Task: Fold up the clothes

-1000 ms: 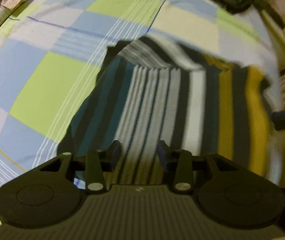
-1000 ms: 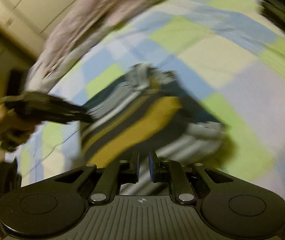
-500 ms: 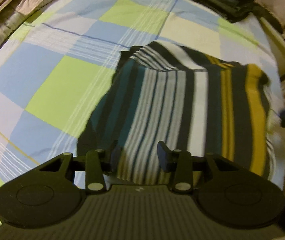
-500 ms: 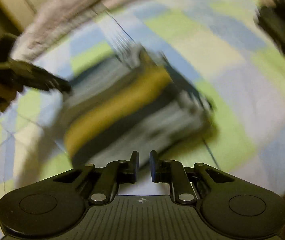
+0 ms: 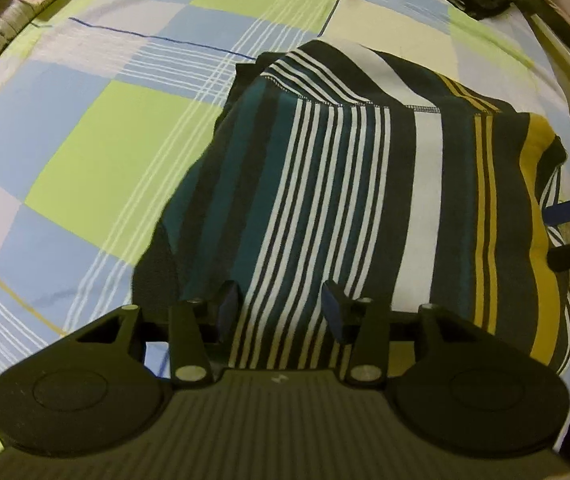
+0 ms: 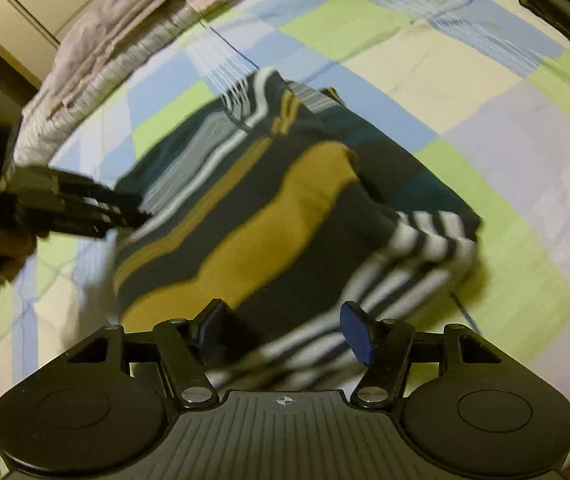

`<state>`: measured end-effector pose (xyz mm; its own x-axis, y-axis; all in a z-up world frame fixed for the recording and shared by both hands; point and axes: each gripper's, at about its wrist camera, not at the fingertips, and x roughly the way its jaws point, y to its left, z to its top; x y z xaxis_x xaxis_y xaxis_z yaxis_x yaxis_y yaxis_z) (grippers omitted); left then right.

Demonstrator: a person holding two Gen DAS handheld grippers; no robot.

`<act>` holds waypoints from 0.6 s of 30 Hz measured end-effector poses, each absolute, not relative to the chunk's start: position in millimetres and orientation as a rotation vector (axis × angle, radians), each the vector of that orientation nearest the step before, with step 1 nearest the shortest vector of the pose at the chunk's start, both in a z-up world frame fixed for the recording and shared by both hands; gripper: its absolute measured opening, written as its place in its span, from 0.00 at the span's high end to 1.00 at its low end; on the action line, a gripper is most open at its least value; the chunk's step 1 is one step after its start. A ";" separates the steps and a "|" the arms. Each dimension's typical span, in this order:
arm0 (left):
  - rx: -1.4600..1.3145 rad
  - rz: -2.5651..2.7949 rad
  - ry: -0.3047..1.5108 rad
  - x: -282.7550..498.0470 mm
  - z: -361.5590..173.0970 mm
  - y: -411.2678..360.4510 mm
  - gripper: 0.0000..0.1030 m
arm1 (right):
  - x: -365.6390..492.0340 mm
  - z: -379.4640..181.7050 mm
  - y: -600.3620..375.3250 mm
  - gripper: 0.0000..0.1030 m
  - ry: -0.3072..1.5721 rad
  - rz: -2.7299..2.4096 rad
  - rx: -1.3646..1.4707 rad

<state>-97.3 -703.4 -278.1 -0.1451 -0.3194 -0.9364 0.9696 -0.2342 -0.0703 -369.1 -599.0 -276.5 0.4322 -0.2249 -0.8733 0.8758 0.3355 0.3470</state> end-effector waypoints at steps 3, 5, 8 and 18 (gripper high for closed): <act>1.033 -1.606 0.911 -101.2 -275.4 -695.4 0.65 | -372.4 -260.5 -595.3 0.40 0.878 -0.889 0.950; 1.019 -1.617 0.907 -104.2 -272.6 -688.8 0.65 | -370.4 -245.8 -588.9 0.40 0.847 -0.887 0.938; 0.999 -1.633 0.902 -108.7 -268.4 -678.8 0.65 | -360.3 -224.3 -578.3 0.49 0.774 -0.828 0.893; 0.967 -1.635 0.931 -117.5 -279.1 -676.6 0.59 | -333.9 -279.6 -615.3 0.49 0.830 -0.830 0.969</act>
<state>-117.5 -676.6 -279.1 -0.2011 -0.3555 -0.9128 0.9664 -0.2241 -0.1256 -333.9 -615.3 -279.6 0.4342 -0.2148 -0.8749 0.8750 0.3314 0.3529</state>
